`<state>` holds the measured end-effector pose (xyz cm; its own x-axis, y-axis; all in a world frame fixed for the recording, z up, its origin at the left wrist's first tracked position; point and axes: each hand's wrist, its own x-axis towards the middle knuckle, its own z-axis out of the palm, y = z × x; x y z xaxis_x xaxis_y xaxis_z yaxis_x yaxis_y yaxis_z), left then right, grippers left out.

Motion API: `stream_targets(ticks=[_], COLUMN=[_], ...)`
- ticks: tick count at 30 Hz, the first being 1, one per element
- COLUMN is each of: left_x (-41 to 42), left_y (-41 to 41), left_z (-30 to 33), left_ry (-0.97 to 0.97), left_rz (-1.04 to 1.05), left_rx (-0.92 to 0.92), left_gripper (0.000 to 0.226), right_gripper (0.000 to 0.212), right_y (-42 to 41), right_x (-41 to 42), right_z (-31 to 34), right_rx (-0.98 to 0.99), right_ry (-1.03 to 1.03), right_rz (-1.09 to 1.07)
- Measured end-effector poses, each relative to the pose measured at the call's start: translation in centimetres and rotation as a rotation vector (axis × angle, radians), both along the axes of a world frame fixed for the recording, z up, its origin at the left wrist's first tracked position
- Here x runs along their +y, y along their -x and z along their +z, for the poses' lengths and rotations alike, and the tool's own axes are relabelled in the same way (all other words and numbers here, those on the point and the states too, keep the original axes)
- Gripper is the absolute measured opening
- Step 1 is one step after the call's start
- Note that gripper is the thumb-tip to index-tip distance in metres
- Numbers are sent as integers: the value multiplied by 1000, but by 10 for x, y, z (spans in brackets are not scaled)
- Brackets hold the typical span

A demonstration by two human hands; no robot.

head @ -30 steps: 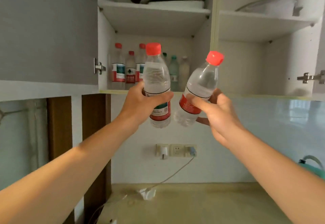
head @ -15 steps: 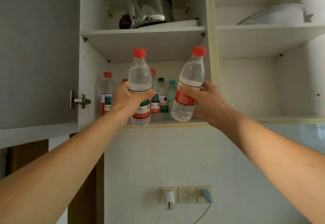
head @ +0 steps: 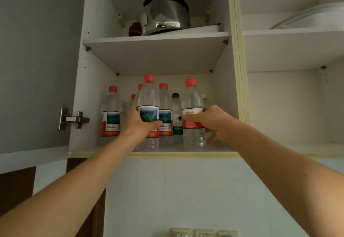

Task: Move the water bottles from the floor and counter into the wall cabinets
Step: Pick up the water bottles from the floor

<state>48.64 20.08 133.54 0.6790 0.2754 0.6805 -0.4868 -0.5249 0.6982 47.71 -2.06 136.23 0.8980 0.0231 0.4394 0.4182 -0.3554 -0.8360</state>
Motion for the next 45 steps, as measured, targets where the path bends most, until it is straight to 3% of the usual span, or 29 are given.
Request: stream_targets(ticks=[3,12,27,33,37,42,45], left_x=[4,6,1,-1,-2,6,5], left_y=[-9,-31,-53,-54,-50,-31,1], left_z=[-7,-10,-11,-17,-19,-21,-26], left_ry=[-69,-151,-82,-115,-153,-139,-174], left_rz=[70,167,158,188,226,182,182], left_rx=[-11,-68,-38,-50,-29,-36,-86], left_gripper=[72,63,71,67,68,44,30], right_gripper=[42,24,51,48,44,12,17], right_y=[-18,-62,-77,-78,-66,-36,-1], right_x=[4,17,32,34,27,19,18], right_z=[-6,-12,-21,-24,-24,-35,-47], right_rx=[-52,-100,-87,-104,-66,-230,-347], right_ry=[86,98,69,84,232,279,272], right_rz=[25,53,30,32,31,-53,-131])
